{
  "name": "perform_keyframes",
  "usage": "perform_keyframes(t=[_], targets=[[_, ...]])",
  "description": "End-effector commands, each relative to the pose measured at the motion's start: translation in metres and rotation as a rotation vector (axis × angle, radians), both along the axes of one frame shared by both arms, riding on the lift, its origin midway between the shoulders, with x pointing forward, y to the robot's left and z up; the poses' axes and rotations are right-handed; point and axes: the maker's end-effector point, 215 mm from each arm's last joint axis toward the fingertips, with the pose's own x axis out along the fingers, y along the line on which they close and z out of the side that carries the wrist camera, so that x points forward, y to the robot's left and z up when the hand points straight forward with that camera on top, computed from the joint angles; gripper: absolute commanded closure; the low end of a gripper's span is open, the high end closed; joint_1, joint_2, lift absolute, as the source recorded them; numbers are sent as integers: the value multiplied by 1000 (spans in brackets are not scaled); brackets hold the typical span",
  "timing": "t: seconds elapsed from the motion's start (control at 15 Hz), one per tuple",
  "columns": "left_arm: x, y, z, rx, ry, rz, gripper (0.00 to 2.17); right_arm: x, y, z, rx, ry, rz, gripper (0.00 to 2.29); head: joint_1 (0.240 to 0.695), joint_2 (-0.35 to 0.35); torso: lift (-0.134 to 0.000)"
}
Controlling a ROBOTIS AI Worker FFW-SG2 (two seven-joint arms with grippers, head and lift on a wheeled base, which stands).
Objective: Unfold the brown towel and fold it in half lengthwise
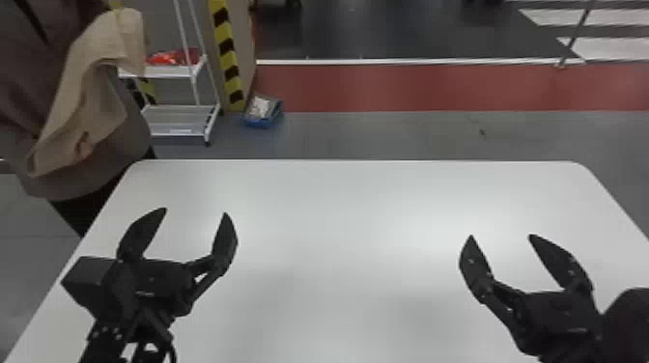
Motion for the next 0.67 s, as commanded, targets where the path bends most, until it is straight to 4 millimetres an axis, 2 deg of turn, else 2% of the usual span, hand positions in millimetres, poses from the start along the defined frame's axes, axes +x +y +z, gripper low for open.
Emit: perform_keyframes(t=[0.0,0.6], targets=[[0,1,1,1,-7,3,26,-1,-1,-1,4,2,-4,97,695,25,-108],[0,0,2,-1,-8,3,26,-8,-1,5,3,-23,-4,97,695,28,-108]])
